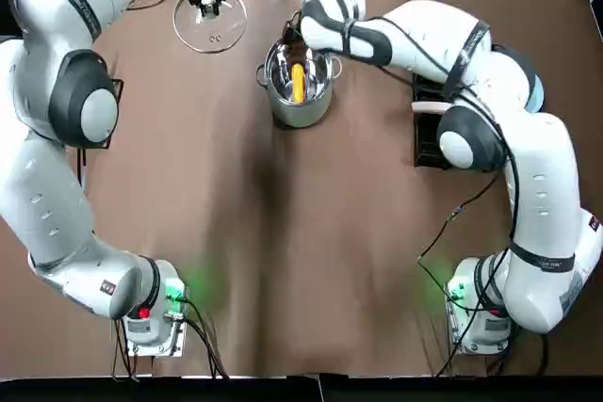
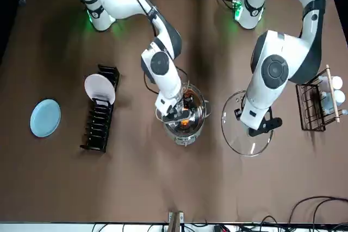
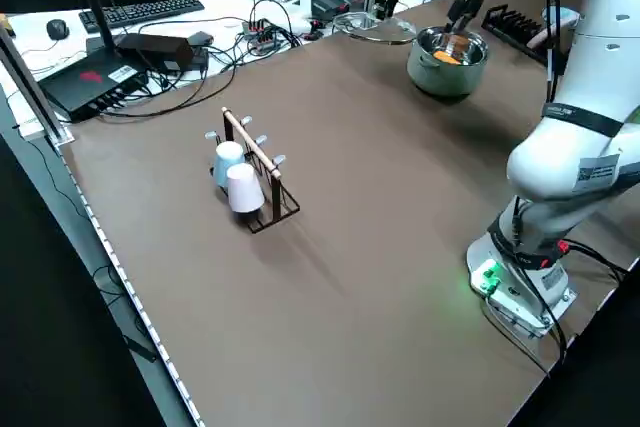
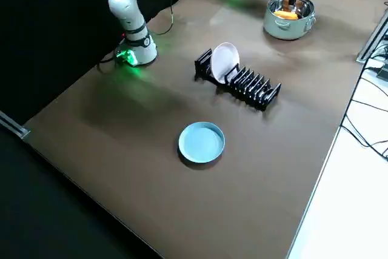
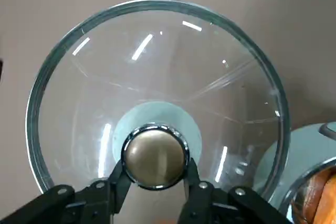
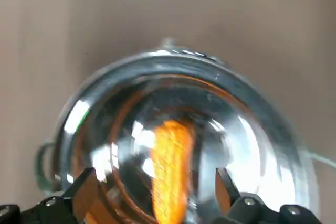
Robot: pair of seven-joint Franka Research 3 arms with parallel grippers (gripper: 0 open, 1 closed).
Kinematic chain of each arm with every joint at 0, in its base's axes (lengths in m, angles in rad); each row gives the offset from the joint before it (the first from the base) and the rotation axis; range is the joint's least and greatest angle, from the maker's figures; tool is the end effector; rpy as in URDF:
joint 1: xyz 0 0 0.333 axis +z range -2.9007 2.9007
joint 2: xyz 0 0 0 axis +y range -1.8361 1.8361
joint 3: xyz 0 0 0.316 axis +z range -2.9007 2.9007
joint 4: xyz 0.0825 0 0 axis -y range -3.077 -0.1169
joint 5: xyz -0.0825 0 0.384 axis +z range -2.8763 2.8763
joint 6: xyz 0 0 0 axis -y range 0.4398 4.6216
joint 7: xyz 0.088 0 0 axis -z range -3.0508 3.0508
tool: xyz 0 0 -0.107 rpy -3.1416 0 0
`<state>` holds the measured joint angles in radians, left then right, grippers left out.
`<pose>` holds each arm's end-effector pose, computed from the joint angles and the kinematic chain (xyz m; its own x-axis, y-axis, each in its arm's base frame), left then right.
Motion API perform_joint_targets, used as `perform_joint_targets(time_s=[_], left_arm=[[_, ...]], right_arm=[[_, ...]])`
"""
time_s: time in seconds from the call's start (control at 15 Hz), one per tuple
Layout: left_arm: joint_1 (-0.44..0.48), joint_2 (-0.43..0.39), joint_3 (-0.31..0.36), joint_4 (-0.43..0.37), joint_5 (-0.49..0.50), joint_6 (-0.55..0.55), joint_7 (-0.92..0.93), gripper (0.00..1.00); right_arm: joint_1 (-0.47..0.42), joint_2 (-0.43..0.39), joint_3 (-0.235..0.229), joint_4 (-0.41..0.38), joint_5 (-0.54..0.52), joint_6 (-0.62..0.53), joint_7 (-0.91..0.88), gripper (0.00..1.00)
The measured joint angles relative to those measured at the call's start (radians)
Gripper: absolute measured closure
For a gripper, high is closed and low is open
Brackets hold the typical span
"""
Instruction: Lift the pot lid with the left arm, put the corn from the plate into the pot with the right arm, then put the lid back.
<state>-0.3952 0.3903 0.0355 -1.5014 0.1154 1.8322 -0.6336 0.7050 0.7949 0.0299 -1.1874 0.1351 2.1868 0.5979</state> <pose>0.6279 -0.2297 0.4397 0.9718 0.2346 0.0233 0.2356 -0.9624 -0.1351 0.5773 0.5191 0.3311 0.9955 0.0493 0.0812 0.0669 -0.9708 -0.2302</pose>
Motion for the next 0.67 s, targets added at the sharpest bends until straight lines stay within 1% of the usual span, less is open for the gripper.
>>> perform_joint_targets(time_s=[0.13,0.27,0.33,0.47,0.53,0.67], left_arm=[[-0.008,0.0,-0.018,0.001,-0.008,0.0,-0.02,0.54],[-0.029,0.0,-0.034,0.001,-0.008,0.0,-0.063,0.54],[-0.045,0.0,-0.04,0.001,-0.008,0.001,-0.076,0.54],[-0.074,0.0,-0.052,0.002,-0.012,0.022,-0.118,0.54],[-0.08,0.0,-0.068,0.002,-0.016,0.043,-0.143,0.54],[-0.084,0.0,-0.115,0.002,-0.019,0.071,-0.201,0.54]], right_arm=[[-0.037,-0.034,0.0,0.007,0.0,-0.106,-0.053,0.01],[-0.091,-0.079,-0.001,0.015,0.0,-0.24,-0.135,0.01],[-0.125,-0.101,-0.002,0.015,0.0,-0.302,-0.17,0.01],[-0.199,-0.147,-0.007,0.018,-0.001,-0.366,-0.253,0.0],[-0.238,-0.177,-0.009,0.02,-0.002,-0.4,-0.303,0.0],[-0.327,-0.247,-0.012,0.021,-0.002,-0.511,-0.42,0.0]])
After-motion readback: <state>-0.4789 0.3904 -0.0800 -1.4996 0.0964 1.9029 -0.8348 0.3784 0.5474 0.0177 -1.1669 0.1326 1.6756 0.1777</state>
